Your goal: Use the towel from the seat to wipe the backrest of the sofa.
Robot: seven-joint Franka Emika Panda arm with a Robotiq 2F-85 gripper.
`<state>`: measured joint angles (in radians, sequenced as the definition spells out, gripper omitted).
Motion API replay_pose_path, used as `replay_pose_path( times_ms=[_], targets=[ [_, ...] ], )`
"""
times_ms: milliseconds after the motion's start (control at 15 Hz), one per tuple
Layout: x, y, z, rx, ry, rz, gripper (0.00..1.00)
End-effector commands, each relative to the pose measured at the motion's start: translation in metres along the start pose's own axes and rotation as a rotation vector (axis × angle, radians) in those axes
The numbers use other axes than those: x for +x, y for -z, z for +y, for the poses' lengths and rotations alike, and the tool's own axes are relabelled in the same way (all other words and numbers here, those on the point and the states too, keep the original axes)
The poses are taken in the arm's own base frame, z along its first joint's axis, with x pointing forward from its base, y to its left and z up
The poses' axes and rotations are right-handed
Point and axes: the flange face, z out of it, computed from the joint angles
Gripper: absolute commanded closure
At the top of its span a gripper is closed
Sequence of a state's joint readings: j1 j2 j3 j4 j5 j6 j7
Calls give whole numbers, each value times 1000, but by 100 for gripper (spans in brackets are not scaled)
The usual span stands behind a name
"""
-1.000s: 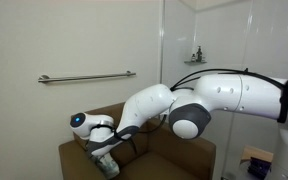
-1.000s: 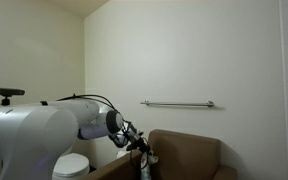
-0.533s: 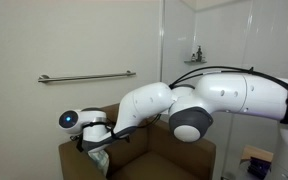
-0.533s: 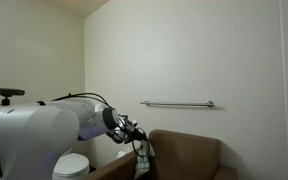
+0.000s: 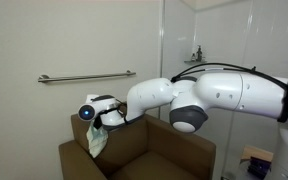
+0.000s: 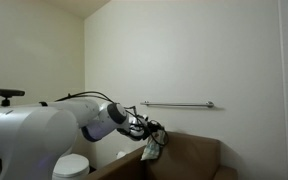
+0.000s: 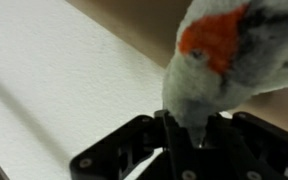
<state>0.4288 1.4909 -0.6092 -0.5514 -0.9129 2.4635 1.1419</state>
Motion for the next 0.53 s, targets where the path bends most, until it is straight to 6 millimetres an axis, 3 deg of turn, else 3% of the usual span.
replay_pose_path(
  times_ms=[0,467],
  targets=[
    [-29,-50,45,-135,35,43,93],
    [-75,-131,144,-367,129,51,94]
  ],
)
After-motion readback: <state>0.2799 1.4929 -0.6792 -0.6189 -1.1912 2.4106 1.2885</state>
